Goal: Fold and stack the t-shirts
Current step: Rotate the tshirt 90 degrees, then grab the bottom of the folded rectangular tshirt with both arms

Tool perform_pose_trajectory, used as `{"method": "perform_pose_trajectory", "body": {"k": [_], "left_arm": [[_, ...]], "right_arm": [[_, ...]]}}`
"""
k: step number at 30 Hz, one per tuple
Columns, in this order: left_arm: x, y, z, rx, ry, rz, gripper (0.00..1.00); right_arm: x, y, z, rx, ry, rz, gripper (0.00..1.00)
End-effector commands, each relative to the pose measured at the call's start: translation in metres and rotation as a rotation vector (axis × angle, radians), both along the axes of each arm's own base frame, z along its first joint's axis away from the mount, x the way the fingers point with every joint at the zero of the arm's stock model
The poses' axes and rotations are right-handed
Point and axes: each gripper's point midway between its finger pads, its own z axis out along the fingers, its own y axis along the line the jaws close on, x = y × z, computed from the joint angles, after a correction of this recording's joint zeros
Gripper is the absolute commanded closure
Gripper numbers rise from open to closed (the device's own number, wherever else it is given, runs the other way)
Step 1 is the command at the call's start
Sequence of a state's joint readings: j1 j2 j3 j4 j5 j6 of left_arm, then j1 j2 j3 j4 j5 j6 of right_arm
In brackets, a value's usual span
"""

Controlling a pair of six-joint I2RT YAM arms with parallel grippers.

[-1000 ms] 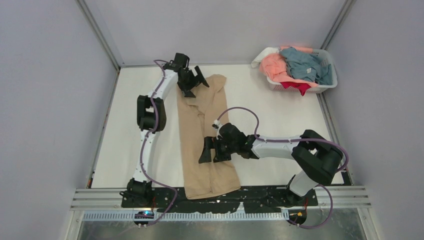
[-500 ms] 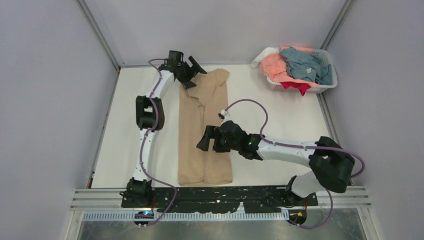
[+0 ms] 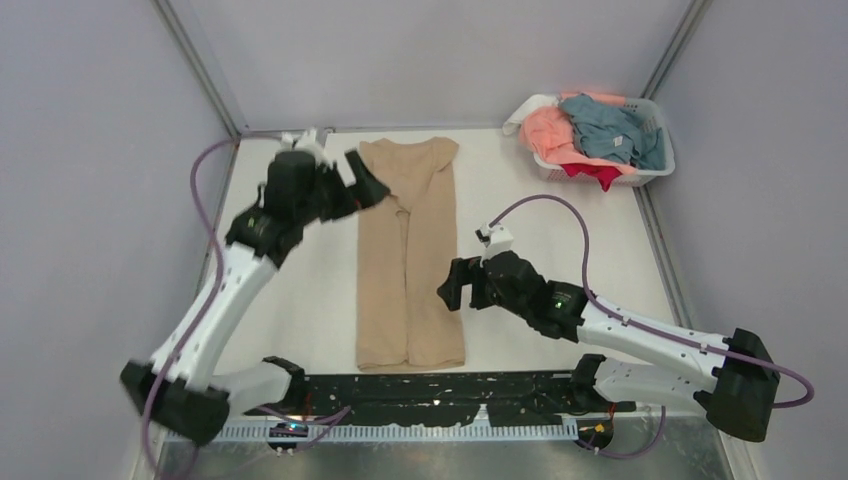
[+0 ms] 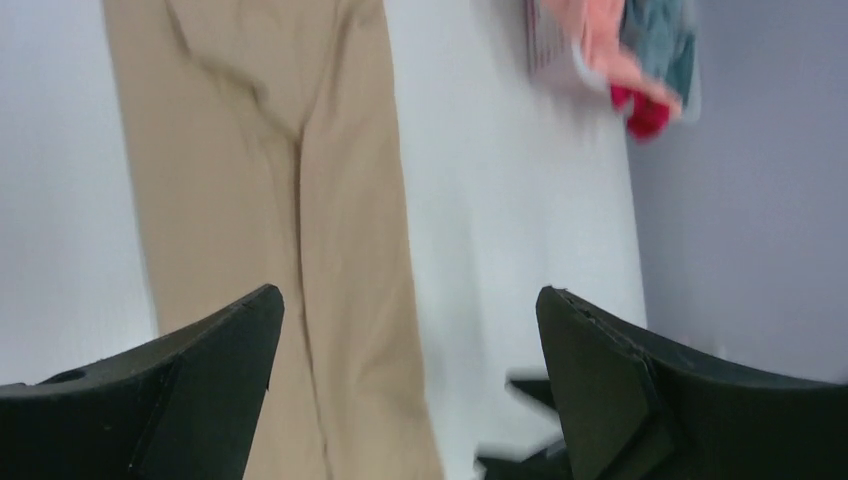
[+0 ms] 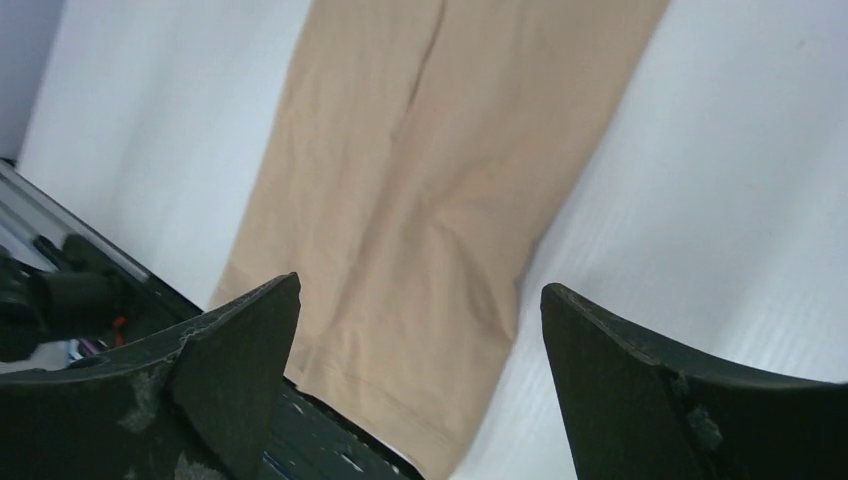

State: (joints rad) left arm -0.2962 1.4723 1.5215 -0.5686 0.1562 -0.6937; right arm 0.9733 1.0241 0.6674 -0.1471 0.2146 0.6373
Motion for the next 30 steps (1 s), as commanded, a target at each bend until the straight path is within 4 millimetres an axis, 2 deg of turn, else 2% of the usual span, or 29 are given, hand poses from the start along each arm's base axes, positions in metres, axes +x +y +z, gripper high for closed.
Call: {"method": "perform_pose_trajectory", "body": {"k": [1, 2, 4, 6, 8, 9, 11, 12, 14, 16, 19, 23, 27, 30], "left_arm": [[-0.108, 0.037, -0.106, 0.161, 0.086, 0.140, 0.00], [-0.129, 0.045, -0.124, 0.186, 0.100, 0.174, 0.00], [-0.171, 0.047, -0.146, 0.193, 0.152, 0.144, 0.00], [-0.209, 0.054, -0.171, 0.226, 0.259, 0.104, 0.00], [-0.245, 0.070, -0.202, 0.283, 0.364, 0.111, 0.00], [-0.257, 0.068, -0.208, 0.264, 0.384, 0.085, 0.00], [-0.281, 0.057, -0.234, 0.205, 0.443, 0.000, 0.00], [-0.288, 0.049, -0.241, 0.166, 0.456, -0.043, 0.00], [-0.302, 0.048, -0.255, 0.153, 0.506, -0.073, 0.01], [-0.317, 0.043, -0.265, 0.137, 0.578, -0.123, 0.05], [-0.325, 0.024, -0.270, 0.062, 0.595, -0.196, 0.17], [-0.333, 0.018, -0.280, 0.030, 0.630, -0.221, 0.36], [-0.338, 0.018, -0.285, 0.030, 0.655, -0.232, 0.62], [-0.334, 0.015, -0.287, 0.020, 0.633, -0.230, 0.69]], "right_arm": [[-0.029, -0.029, -0.044, -0.239, 0.056, 0.139, 0.04], [-0.036, -0.032, -0.053, -0.260, 0.079, 0.164, 0.04], [-0.052, -0.036, -0.068, -0.286, 0.124, 0.231, 0.03], [-0.066, -0.037, -0.076, -0.287, 0.152, 0.285, 0.03], [-0.082, -0.034, -0.080, -0.266, 0.180, 0.356, 0.02], [-0.086, -0.035, -0.084, -0.268, 0.188, 0.369, 0.02], [-0.093, -0.032, -0.088, -0.251, 0.197, 0.397, 0.01], [-0.098, -0.027, -0.087, -0.231, 0.200, 0.424, 0.00], [-0.106, -0.022, -0.091, -0.214, 0.217, 0.457, 0.00], [-0.112, -0.018, -0.096, -0.204, 0.235, 0.471, 0.03], [-0.120, -0.014, -0.107, -0.223, 0.259, 0.482, 0.05], [-0.122, -0.013, -0.118, -0.233, 0.274, 0.472, 0.12], [-0.124, -0.007, -0.121, -0.196, 0.281, 0.475, 0.25], [-0.122, -0.001, -0.126, -0.163, 0.263, 0.473, 0.35]]}}
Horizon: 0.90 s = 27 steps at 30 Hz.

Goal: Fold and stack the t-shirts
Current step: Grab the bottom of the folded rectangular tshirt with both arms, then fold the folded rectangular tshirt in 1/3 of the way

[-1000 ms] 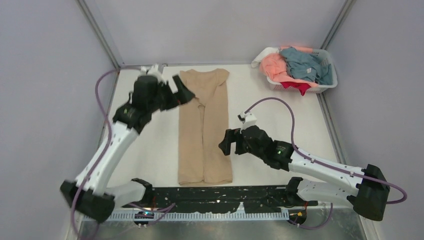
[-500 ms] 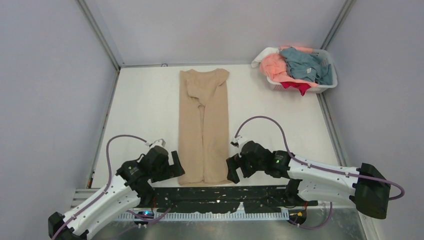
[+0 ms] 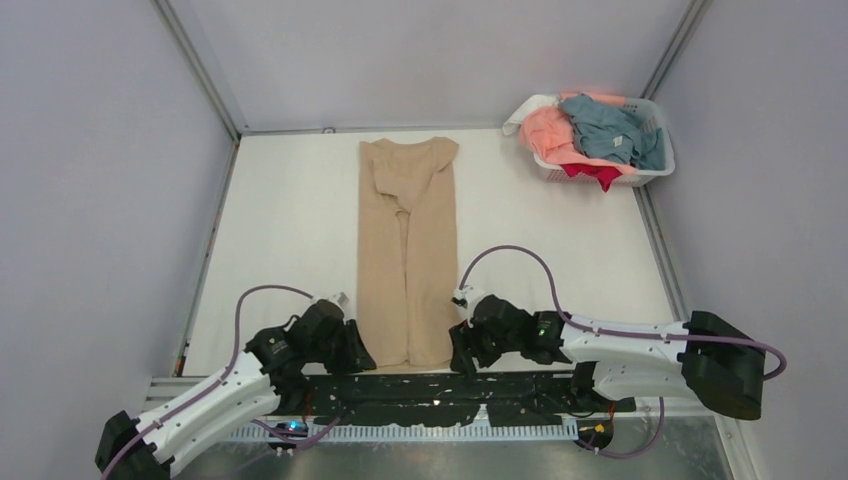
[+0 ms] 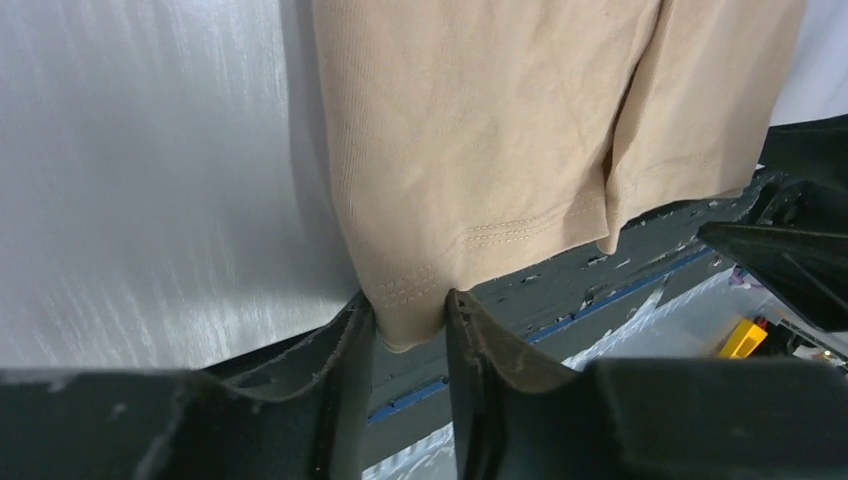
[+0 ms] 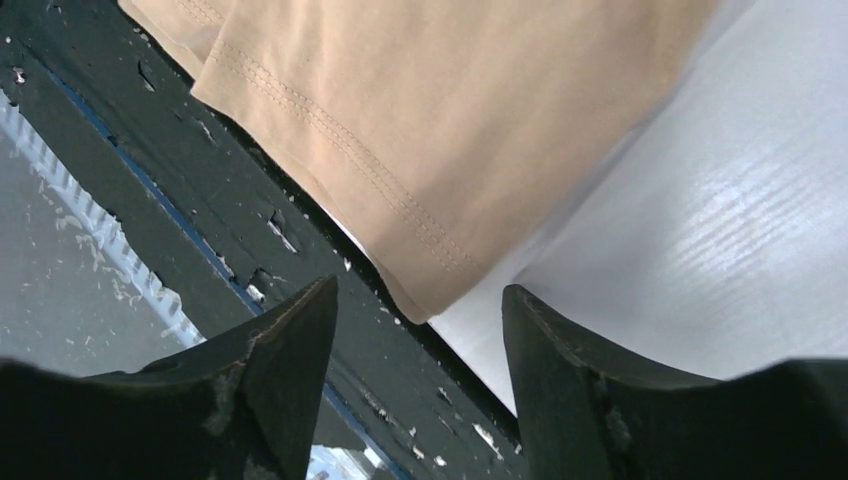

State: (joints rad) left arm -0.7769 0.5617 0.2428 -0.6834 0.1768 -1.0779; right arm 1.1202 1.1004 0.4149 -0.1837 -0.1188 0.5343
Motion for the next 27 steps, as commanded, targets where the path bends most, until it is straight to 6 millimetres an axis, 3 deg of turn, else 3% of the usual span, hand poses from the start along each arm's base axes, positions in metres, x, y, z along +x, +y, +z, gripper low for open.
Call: {"method": "perform_pose_trajectory", "body": {"k": [1, 3, 4, 5, 8, 11, 14, 16, 20, 27], "left_arm": [[-0.004, -0.001, -0.012, -0.006, 0.019, -0.008, 0.72], [-0.005, -0.003, -0.016, -0.014, 0.026, -0.006, 0.84], [-0.004, -0.003, -0.017, -0.017, 0.025, -0.004, 0.98], [-0.004, -0.003, -0.018, -0.015, 0.030, -0.003, 1.00], [-0.010, -0.004, -0.010, -0.026, 0.045, -0.027, 1.00], [-0.019, -0.006, 0.005, -0.074, 0.038, -0.065, 1.00], [-0.027, -0.013, 0.017, -0.164, 0.017, -0.122, 1.00], [-0.026, -0.018, 0.025, -0.209, -0.013, -0.127, 1.00], [-0.010, -0.028, 0.046, -0.264, -0.112, -0.123, 1.00], [0.057, -0.041, 0.080, -0.179, -0.304, -0.077, 1.00]], "right_arm": [[0.005, 0.018, 0.001, 0.089, -0.015, -0.019, 0.38], [0.007, 0.021, -0.002, 0.098, -0.018, -0.027, 0.46], [0.007, 0.021, -0.003, 0.099, -0.017, -0.029, 0.52], [0.004, 0.023, -0.003, 0.106, -0.007, -0.019, 0.65], [-0.006, 0.022, 0.002, 0.124, 0.025, 0.001, 0.88], [-0.024, 0.005, 0.002, 0.084, 0.065, 0.025, 0.94], [-0.044, 0.006, 0.018, 0.164, 0.109, 0.083, 0.94], [-0.045, 0.007, 0.024, 0.198, 0.107, 0.082, 0.94], [-0.019, 0.007, 0.048, 0.200, -0.018, 0.001, 0.94], [0.050, 0.014, 0.080, 0.218, -0.150, -0.162, 0.94]]}}
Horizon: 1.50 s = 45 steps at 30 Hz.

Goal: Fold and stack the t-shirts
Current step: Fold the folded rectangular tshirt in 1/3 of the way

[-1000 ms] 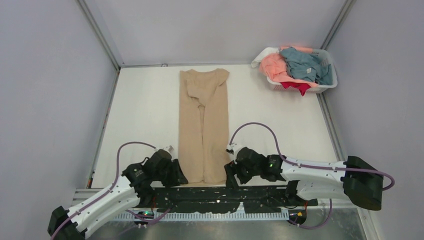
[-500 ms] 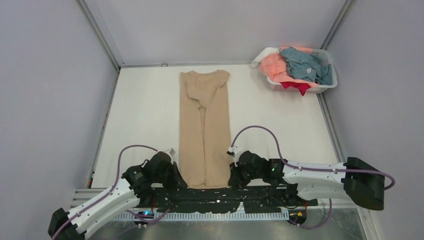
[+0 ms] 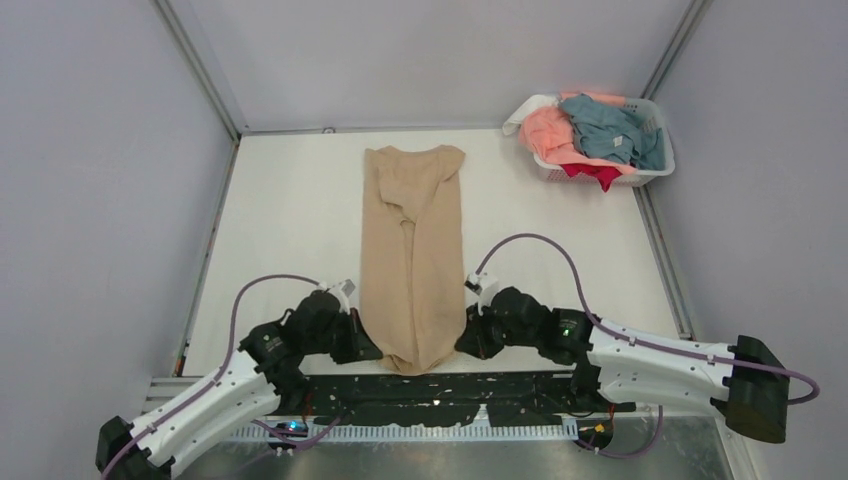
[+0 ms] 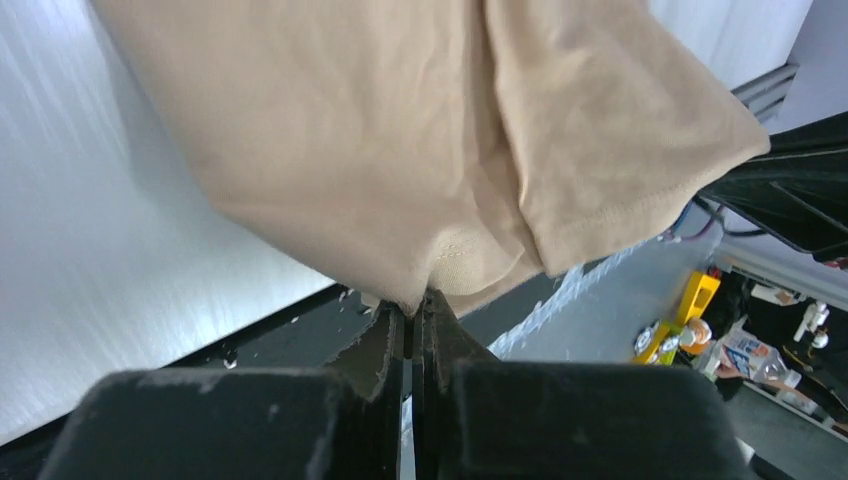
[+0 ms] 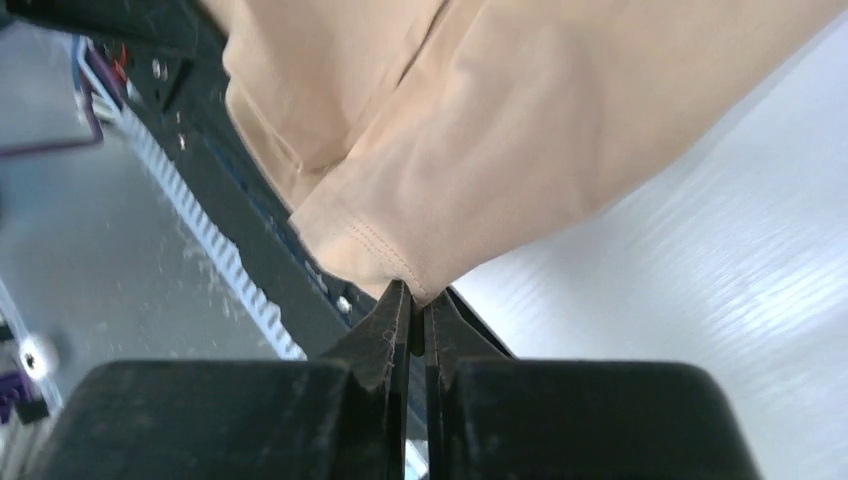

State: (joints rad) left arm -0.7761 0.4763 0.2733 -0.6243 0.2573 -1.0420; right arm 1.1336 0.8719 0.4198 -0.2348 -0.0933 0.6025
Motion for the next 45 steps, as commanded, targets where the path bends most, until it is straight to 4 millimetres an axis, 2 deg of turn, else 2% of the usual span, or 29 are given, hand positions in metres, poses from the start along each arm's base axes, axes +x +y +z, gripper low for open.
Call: {"method": "perform_pose_trajectory", "body": {"k": [1, 8, 9, 12, 14, 20, 23, 29, 33, 41, 42, 44, 45], "left_arm": [[0.061, -0.017, 0.047, -0.014, -0.208, 0.030, 1.00], [0.138, -0.010, 0.069, -0.015, -0.266, 0.164, 1.00], [0.147, -0.009, 0.071, -0.010, -0.269, 0.171, 1.00], [0.175, -0.009, 0.081, -0.005, -0.282, 0.179, 1.00], [0.192, -0.005, 0.085, 0.020, -0.294, 0.197, 1.00], [0.240, 0.007, 0.087, 0.077, -0.300, 0.256, 1.00], [0.257, 0.005, 0.085, 0.095, -0.294, 0.235, 1.00], [0.280, 0.004, 0.066, 0.117, -0.215, 0.218, 1.00], [0.290, 0.006, 0.051, 0.112, -0.165, 0.225, 1.00], [0.304, -0.004, 0.037, 0.072, -0.123, 0.204, 1.00], [0.306, -0.003, 0.036, 0.074, -0.116, 0.208, 0.97], [0.311, -0.003, 0.035, 0.067, -0.108, 0.210, 0.85], [0.313, -0.003, 0.037, 0.056, -0.111, 0.210, 0.73]], "right_arm": [[0.057, 0.011, 0.032, 0.047, -0.092, -0.128, 0.94], [0.138, 0.023, 0.060, 0.051, -0.189, -0.252, 0.94], [0.156, 0.022, 0.062, 0.037, -0.200, -0.290, 0.94], [0.191, 0.030, 0.067, 0.014, -0.227, -0.332, 0.94], [0.214, 0.027, 0.067, 0.000, -0.228, -0.367, 0.94], [0.262, 0.022, 0.069, -0.011, -0.228, -0.437, 0.94], [0.275, 0.021, 0.066, -0.007, -0.217, -0.442, 0.94], [0.300, 0.018, 0.047, -0.022, -0.164, -0.460, 0.94], [0.313, 0.013, 0.040, -0.033, -0.151, -0.473, 0.94], [0.331, 0.006, 0.021, -0.064, -0.127, -0.500, 0.94], [0.332, 0.006, 0.019, -0.068, -0.124, -0.503, 0.94], [0.337, 0.005, 0.017, -0.075, -0.120, -0.510, 0.92], [0.340, 0.005, 0.016, -0.075, -0.119, -0.512, 0.83]]}}
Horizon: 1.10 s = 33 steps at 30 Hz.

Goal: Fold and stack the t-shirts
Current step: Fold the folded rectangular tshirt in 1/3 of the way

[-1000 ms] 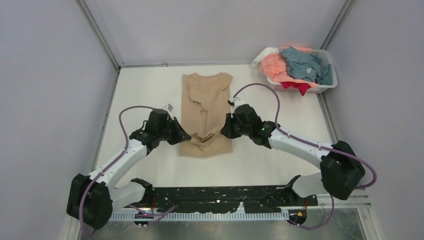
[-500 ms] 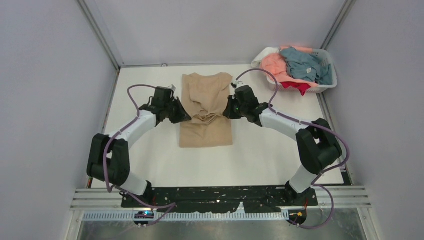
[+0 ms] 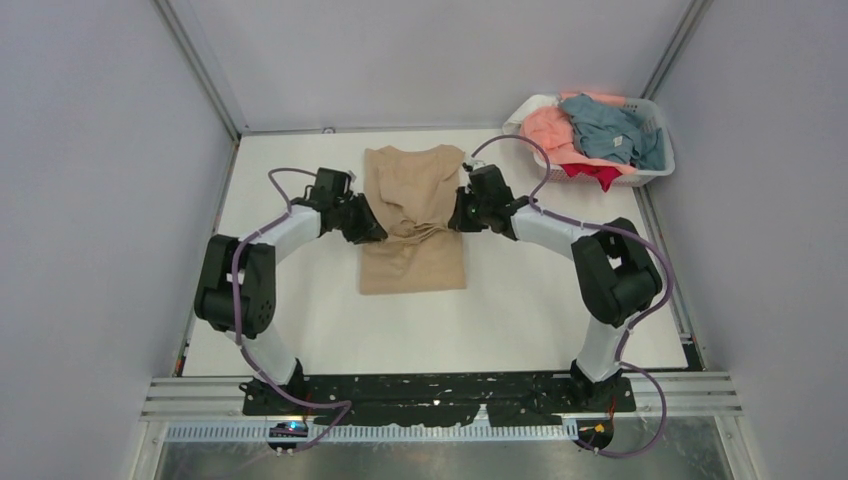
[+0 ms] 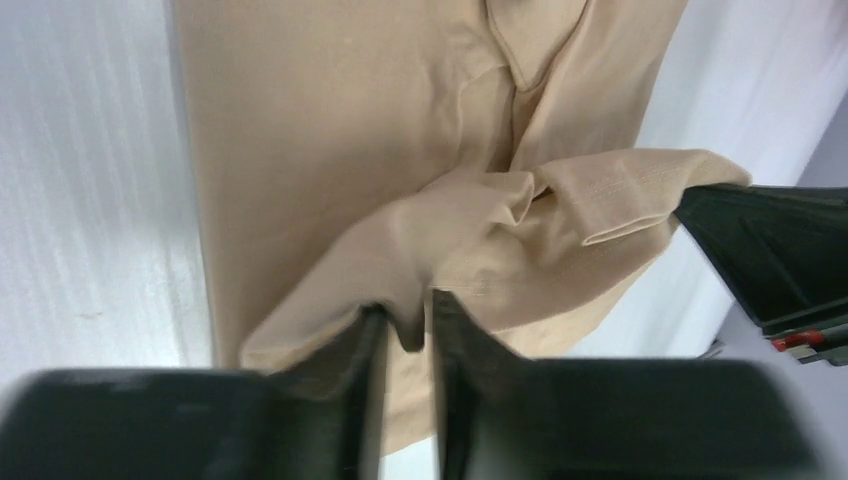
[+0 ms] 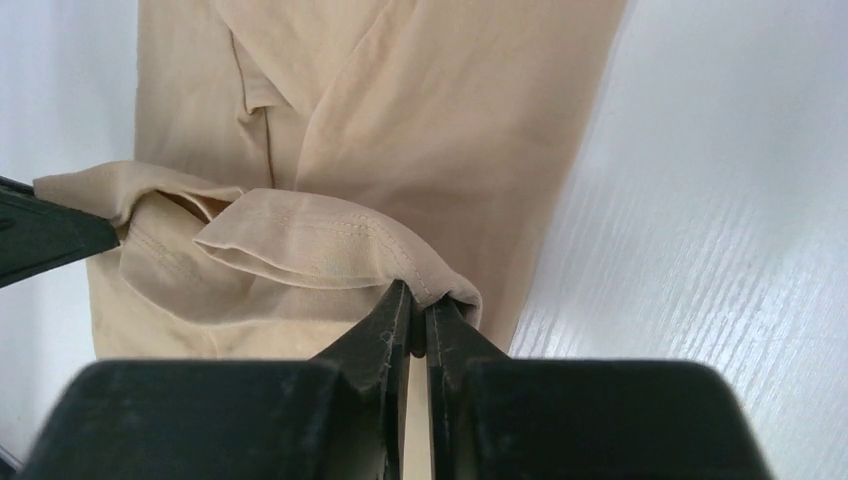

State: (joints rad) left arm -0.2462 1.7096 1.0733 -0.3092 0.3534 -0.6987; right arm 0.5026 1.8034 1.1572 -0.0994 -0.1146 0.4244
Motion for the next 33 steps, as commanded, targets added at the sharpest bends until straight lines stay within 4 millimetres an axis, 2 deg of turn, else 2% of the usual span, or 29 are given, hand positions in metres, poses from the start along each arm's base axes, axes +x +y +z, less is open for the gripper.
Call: {"method": "perform_pose_trajectory", "body": {"k": [1, 3, 4, 5, 6, 7, 8, 12, 15, 16, 21, 22, 26, 29, 32, 33], "left_arm": [[0.023, -0.005, 0.024, -0.070, -0.068, -0.008, 0.61], [0.028, 0.000, 0.032, -0.077, -0.094, 0.009, 0.39], [0.028, 0.004, 0.037, -0.075, -0.107, 0.019, 0.29], [0.029, 0.007, 0.042, -0.074, -0.124, 0.026, 0.22], [0.028, 0.009, 0.048, -0.071, -0.139, 0.031, 0.11], [0.027, 0.012, 0.055, -0.065, -0.156, 0.038, 0.02], [0.025, 0.015, 0.059, -0.053, -0.170, 0.048, 0.01], [0.006, 0.022, 0.059, -0.035, -0.169, 0.055, 0.00], [-0.018, 0.025, 0.043, -0.030, -0.119, 0.056, 0.00], [-0.028, 0.026, 0.036, -0.030, -0.098, 0.052, 0.00], [-0.074, 0.034, 0.004, -0.009, -0.012, 0.067, 0.00], [-0.082, 0.037, -0.001, 0.001, -0.006, 0.075, 0.00], [-0.105, 0.042, -0.024, 0.013, 0.057, 0.098, 0.01], [-0.114, 0.043, -0.036, 0.017, 0.082, 0.108, 0.11], [-0.117, 0.042, -0.044, 0.005, 0.092, 0.120, 0.25], [-0.118, 0.042, -0.046, 0.005, 0.096, 0.122, 0.30]], "right_arm": [[0.025, 0.002, 0.018, 0.016, -0.058, -0.010, 0.78], [0.031, 0.004, 0.027, 0.022, -0.072, -0.005, 0.63], [0.031, 0.003, 0.030, 0.014, -0.075, 0.001, 0.50], [0.033, 0.003, 0.038, 0.014, -0.093, 0.006, 0.44], [0.033, 0.001, 0.042, 0.009, -0.101, 0.002, 0.32], [0.032, -0.001, 0.049, 0.007, -0.119, -0.004, 0.12], [0.030, -0.003, 0.052, 0.007, -0.126, -0.010, 0.04], [0.010, -0.012, 0.057, 0.034, -0.130, -0.031, 0.05], [-0.017, -0.015, 0.046, 0.079, -0.101, -0.016, 0.05], [-0.022, -0.014, 0.050, 0.088, -0.112, -0.006, 0.05], [-0.063, -0.014, 0.028, 0.079, -0.021, 0.026, 0.05], [-0.075, -0.013, 0.022, 0.103, 0.013, 0.014, 0.05], [-0.099, -0.007, 0.002, 0.152, 0.096, -0.006, 0.02], [-0.110, -0.006, -0.009, 0.144, 0.125, -0.018, 0.00], [-0.119, -0.010, -0.020, 0.148, 0.153, -0.040, 0.06], [-0.119, -0.009, -0.018, 0.163, 0.140, -0.039, 0.08]]}}
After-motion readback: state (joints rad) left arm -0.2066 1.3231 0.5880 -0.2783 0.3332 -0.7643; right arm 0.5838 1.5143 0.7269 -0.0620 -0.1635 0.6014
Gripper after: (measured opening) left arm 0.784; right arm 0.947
